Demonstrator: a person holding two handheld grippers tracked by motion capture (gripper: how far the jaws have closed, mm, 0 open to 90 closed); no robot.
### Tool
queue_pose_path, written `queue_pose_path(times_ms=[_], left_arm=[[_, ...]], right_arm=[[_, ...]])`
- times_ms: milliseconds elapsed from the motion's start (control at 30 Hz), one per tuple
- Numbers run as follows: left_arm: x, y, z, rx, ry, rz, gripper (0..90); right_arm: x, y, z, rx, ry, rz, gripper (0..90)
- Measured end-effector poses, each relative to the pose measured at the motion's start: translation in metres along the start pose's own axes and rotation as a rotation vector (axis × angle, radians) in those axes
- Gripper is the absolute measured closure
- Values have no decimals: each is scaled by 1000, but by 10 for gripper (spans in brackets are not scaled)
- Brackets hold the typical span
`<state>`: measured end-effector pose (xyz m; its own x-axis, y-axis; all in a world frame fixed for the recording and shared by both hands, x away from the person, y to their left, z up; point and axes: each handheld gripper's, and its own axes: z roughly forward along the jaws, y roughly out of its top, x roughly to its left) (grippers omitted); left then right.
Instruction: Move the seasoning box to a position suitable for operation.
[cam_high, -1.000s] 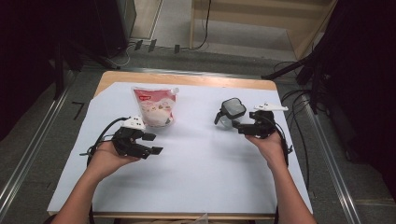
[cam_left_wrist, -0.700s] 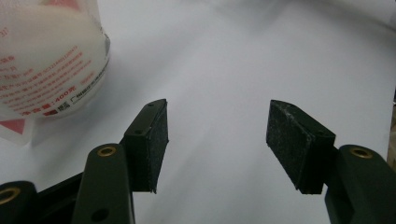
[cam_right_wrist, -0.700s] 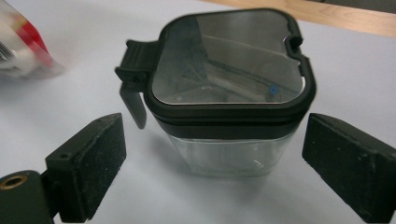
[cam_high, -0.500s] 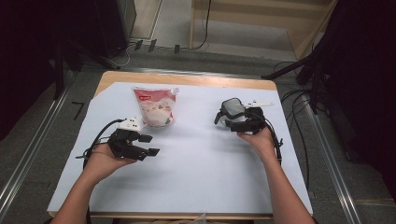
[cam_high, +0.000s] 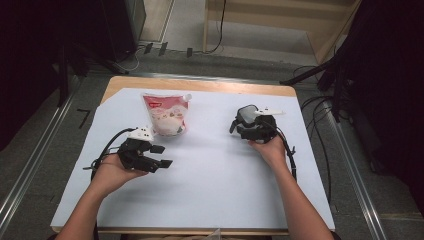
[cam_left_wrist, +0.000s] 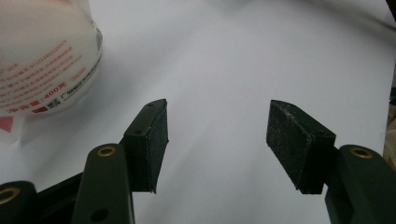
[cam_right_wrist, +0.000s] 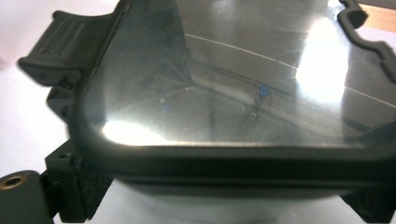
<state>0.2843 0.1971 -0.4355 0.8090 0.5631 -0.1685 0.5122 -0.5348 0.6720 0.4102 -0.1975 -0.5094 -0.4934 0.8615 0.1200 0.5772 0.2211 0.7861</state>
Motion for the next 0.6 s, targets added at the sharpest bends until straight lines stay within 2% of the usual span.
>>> queue_pose_path(times_ms=[67, 100, 200, 600], left_arm=[[0, 0, 0, 7, -1, -1, 400], [1, 0, 0, 2, -6, -2, 399], [2, -1, 0, 4, -6, -5, 399], [3, -1, 0, -4, -13, -13, 400]], right_arm=[[0, 0, 2, -18, -4, 3, 75], [-2, 0, 3, -49, -1, 10, 99], [-2, 0, 2, -72, -3, 18, 107], [1, 1, 0, -91, -38, -26, 149]])
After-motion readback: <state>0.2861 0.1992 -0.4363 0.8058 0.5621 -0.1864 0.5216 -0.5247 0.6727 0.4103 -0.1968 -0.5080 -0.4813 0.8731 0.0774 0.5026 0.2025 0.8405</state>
